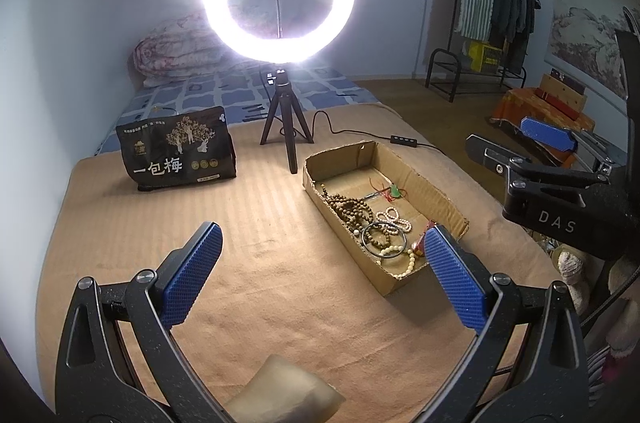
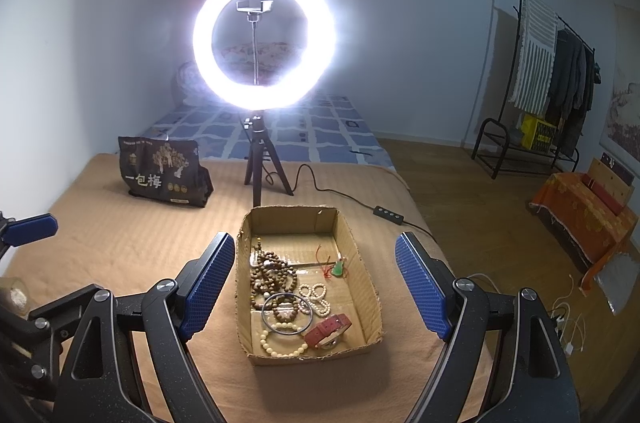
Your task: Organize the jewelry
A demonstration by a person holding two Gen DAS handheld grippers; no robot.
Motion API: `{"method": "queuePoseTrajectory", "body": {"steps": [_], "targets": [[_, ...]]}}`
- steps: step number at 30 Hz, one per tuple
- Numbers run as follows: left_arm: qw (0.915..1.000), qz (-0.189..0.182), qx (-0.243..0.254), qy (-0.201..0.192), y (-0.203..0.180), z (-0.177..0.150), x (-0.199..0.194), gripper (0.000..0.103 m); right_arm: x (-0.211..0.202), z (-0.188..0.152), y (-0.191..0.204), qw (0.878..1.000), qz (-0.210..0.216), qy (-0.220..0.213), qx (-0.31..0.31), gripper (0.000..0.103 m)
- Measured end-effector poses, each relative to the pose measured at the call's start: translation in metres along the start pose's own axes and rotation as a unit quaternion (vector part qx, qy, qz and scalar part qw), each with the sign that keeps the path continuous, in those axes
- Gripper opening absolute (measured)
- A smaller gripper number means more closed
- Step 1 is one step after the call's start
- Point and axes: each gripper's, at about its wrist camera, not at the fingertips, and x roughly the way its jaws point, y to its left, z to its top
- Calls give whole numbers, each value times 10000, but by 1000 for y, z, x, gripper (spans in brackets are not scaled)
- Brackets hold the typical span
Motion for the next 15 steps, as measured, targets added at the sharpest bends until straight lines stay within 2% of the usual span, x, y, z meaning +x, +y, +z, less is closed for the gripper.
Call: {"method": "queuePoseTrajectory", "body": {"steps": [8,15], "targets": [[10000,23,-15,36,0,-1,1,103,0,0,2,10000,10,5,-96,82],[9996,253,68,-137,0,-3,-3,103,1,-1,3,9999,9,11,-131,82]]}}
